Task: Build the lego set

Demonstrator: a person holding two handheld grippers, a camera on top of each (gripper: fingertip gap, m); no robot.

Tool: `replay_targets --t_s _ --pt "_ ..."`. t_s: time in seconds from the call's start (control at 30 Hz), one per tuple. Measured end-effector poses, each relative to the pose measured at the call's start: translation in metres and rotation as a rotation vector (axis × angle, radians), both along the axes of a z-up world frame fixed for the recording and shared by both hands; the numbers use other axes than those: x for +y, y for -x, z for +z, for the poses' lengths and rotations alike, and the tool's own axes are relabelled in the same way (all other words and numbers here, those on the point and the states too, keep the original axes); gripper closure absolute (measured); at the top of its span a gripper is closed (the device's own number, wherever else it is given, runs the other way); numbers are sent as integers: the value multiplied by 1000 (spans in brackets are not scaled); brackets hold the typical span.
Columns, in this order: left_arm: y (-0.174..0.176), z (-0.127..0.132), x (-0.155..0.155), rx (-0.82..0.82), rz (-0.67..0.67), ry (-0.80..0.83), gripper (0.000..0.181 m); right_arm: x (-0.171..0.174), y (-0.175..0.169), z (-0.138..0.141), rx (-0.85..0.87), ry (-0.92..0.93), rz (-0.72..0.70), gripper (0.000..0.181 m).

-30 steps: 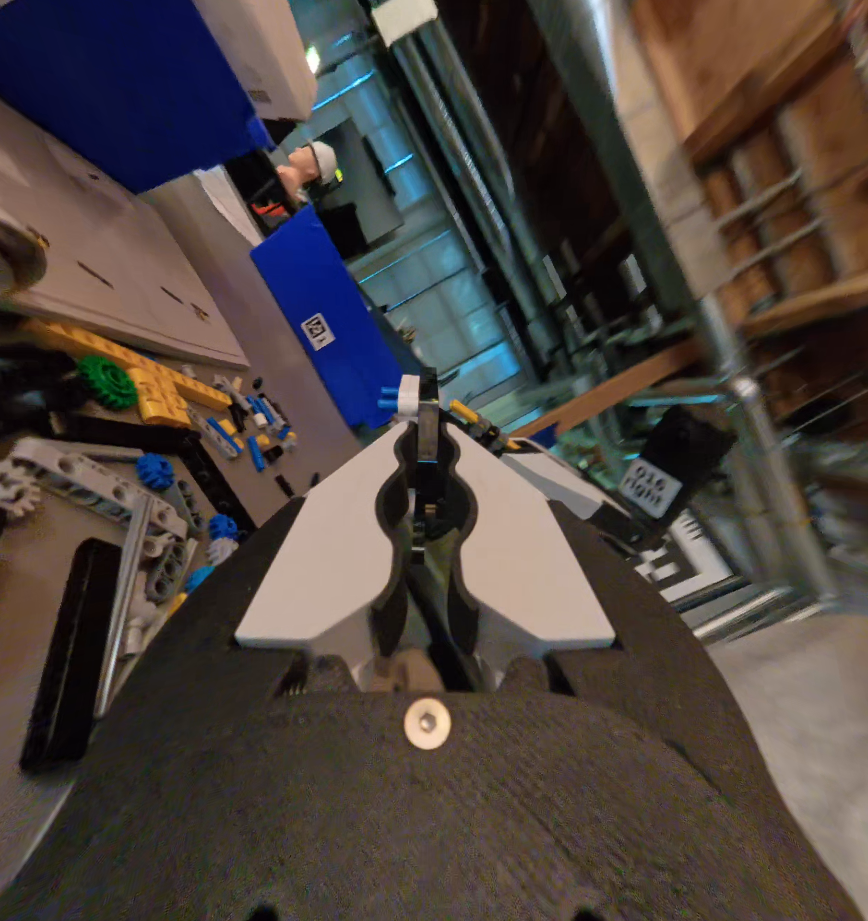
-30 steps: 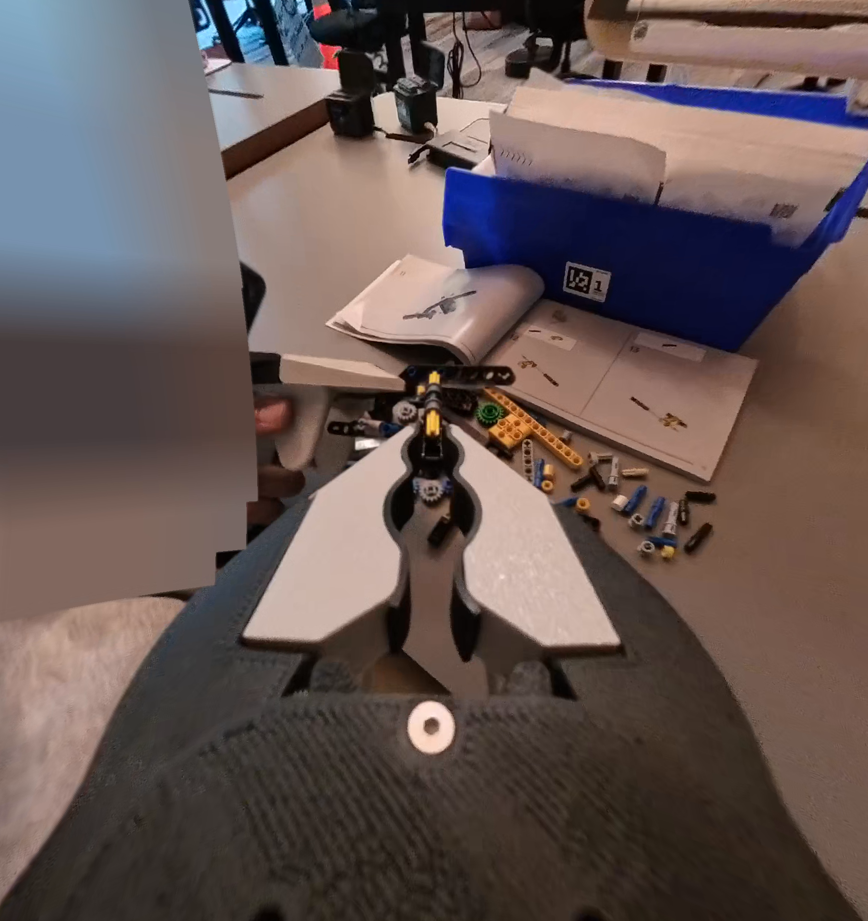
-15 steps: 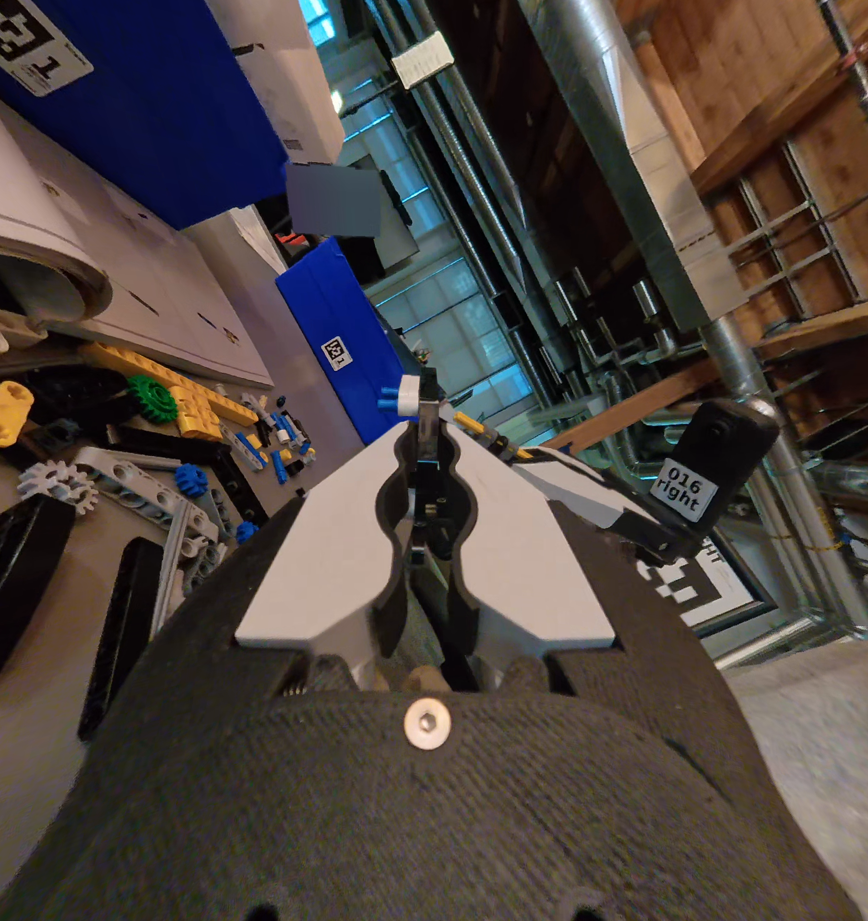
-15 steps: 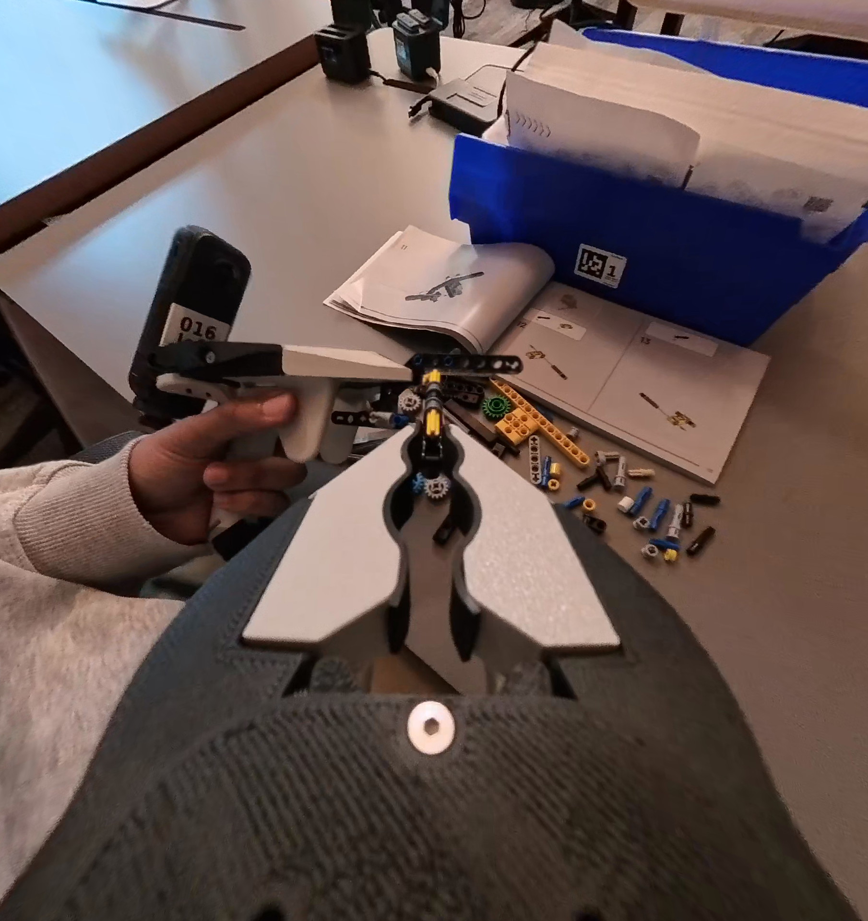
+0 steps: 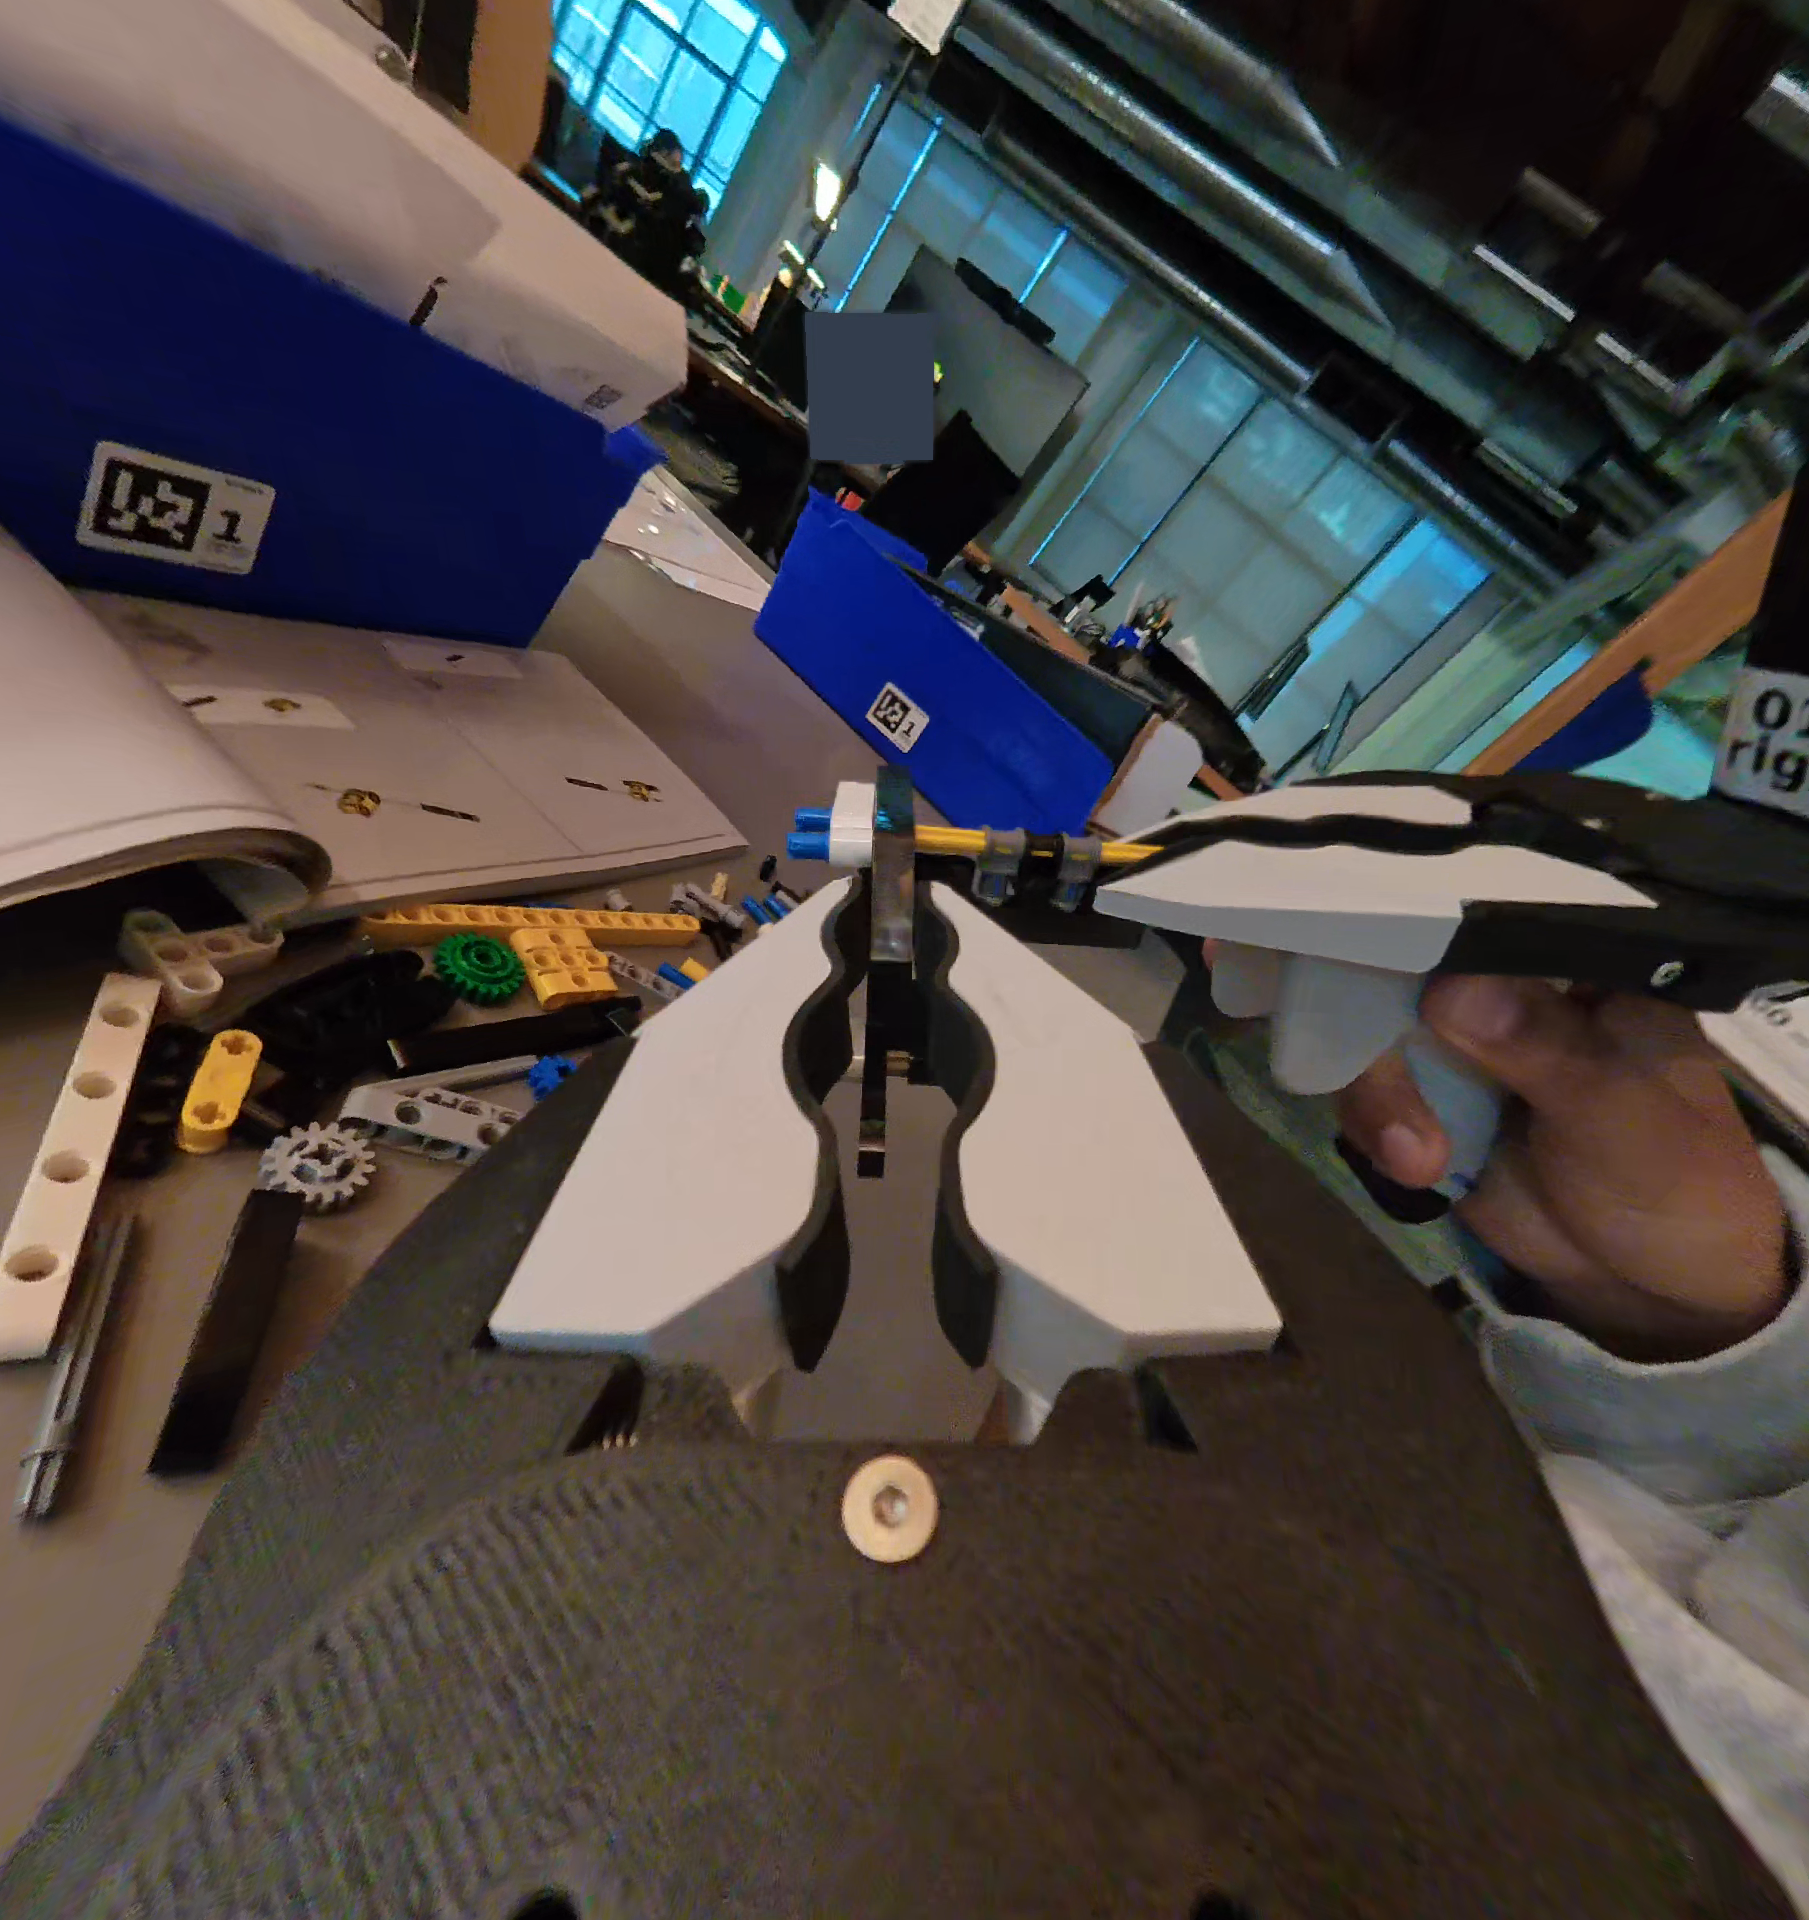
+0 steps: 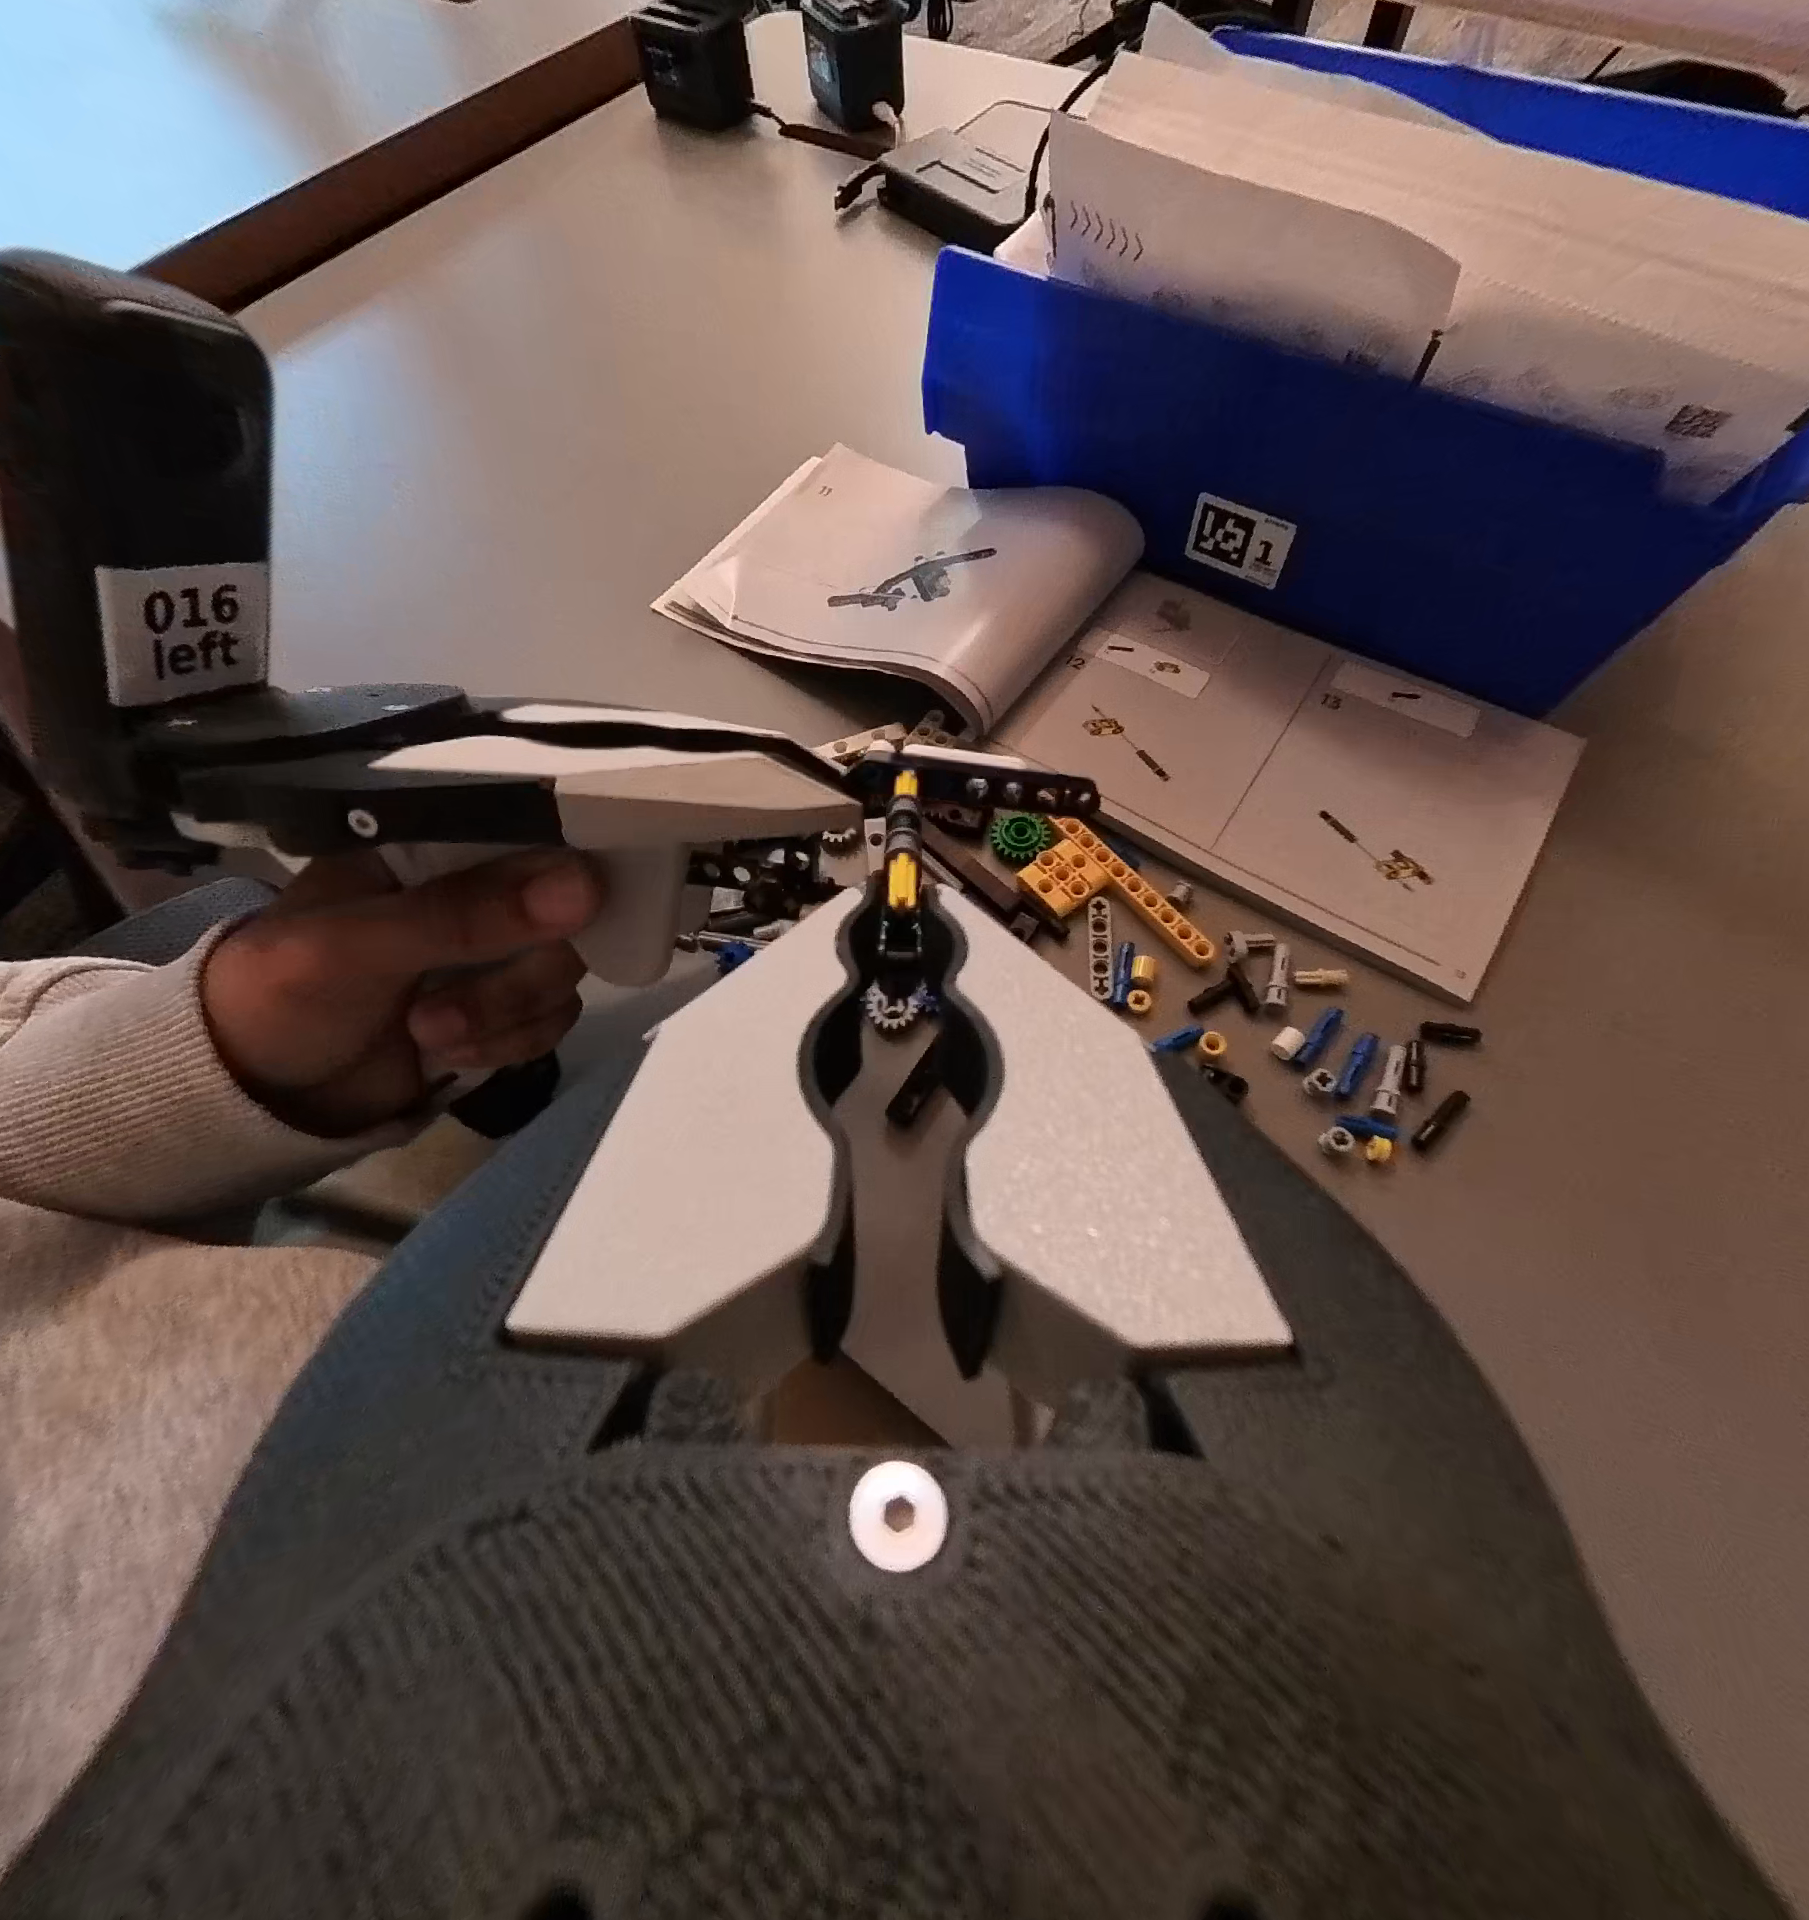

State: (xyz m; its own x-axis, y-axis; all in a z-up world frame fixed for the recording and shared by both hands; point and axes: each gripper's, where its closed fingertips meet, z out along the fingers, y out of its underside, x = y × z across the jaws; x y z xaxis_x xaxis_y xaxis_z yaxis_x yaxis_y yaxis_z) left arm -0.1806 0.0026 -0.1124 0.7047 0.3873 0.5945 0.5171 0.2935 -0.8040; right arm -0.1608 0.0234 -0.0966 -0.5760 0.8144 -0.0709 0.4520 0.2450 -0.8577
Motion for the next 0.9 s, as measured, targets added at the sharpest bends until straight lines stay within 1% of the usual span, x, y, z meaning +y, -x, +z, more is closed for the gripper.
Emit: replay_targets --t_s 0.13,0.3,0.57,0.9 --pt "-1 0 1 58 18 58 176 1 0 0 -5 2 0 176" --pt "-2 2 1 101 32 91 176 0 0 0 -8 21 5 176" --pt "-1 10 -4 149 64 81 176 -3 0 3 1 128 32 176" --pt "-1 14 -7 175 72 74 176 -7 1 6 59 135 46 176"
